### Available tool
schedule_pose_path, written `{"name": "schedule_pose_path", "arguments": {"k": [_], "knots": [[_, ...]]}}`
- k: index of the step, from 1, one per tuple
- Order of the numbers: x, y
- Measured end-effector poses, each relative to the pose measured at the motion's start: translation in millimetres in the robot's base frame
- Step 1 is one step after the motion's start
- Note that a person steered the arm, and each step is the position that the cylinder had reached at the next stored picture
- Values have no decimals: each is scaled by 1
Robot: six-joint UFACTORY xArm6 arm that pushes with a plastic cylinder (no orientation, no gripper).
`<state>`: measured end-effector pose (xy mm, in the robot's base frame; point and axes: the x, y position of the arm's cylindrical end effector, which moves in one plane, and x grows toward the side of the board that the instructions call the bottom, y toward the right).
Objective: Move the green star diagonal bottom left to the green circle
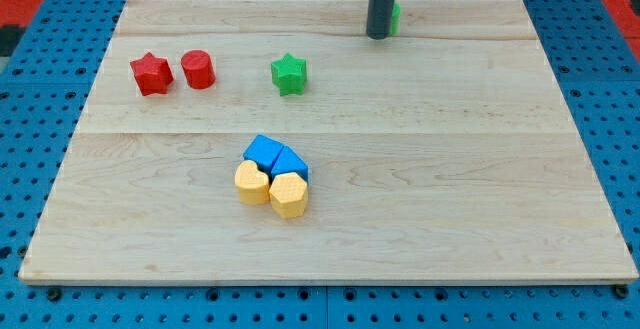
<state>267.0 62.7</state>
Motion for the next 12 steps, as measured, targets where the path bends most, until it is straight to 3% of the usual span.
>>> {"name": "schedule_pose_path", "arguments": {"k": [1, 3, 4, 6, 7, 8, 10, 11, 12], "knots": [[-8, -17], [-37, 49], [-23, 56], [100, -7], [124, -75], [108, -120], [82, -122], [81, -163], [59, -149]]}}
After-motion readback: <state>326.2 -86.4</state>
